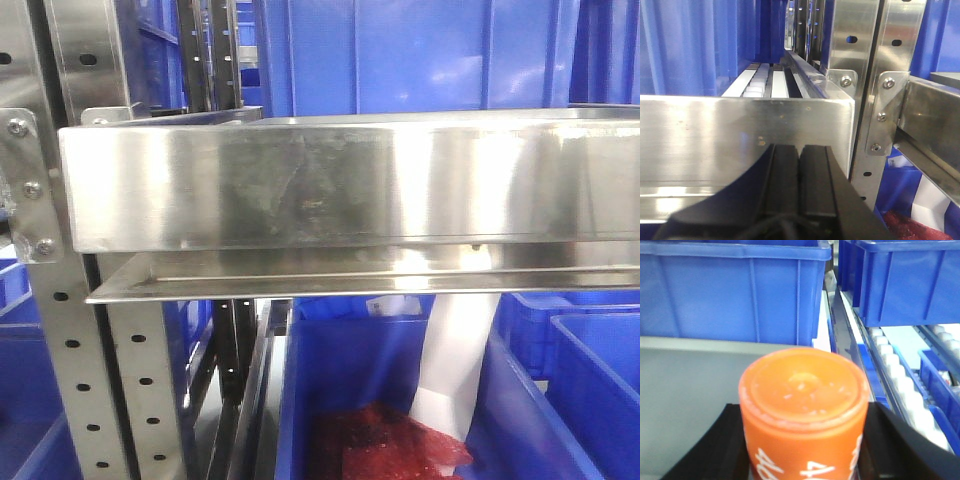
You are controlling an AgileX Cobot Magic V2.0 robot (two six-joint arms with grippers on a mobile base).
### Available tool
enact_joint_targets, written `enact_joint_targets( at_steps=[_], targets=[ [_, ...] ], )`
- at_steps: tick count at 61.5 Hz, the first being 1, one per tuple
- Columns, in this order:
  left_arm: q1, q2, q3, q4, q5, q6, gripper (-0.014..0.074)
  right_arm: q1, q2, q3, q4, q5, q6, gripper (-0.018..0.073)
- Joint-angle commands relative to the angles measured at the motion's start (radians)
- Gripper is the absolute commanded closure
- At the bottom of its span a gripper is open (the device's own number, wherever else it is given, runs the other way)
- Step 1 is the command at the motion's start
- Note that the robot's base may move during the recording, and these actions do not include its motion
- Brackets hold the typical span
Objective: Grab orange capacitor from left shelf to right conveyor
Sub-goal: 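Withdraw the right gripper holding the cylinder back from the shelf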
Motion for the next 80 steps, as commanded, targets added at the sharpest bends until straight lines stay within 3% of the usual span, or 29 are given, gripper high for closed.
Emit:
enact_joint_targets(
  at_steps=[1, 17, 27, 80],
  targets=[
    [-0.005, -0.011, -0.003, -0.002, -0.09, -0.002, 0.0723, -0.009, -0.108, 0.005, -0.014, -0.029, -0.012, 0.0489],
    [-0.005, -0.011, -0.003, -0.002, -0.09, -0.002, 0.0723, -0.009, -0.376, 0.037, -0.014, 0.137, -0.012, 0.0489],
    [-0.005, -0.011, -0.003, -0.002, -0.09, -0.002, 0.0723, -0.009, -0.463, 0.037, -0.014, 0.172, -0.012, 0.0489],
    [-0.005, -0.011, -0.003, -0.002, -0.09, -0.002, 0.0723, -0.009, -0.475, 0.038, -0.014, 0.161, -0.012, 0.0489]
  ],
)
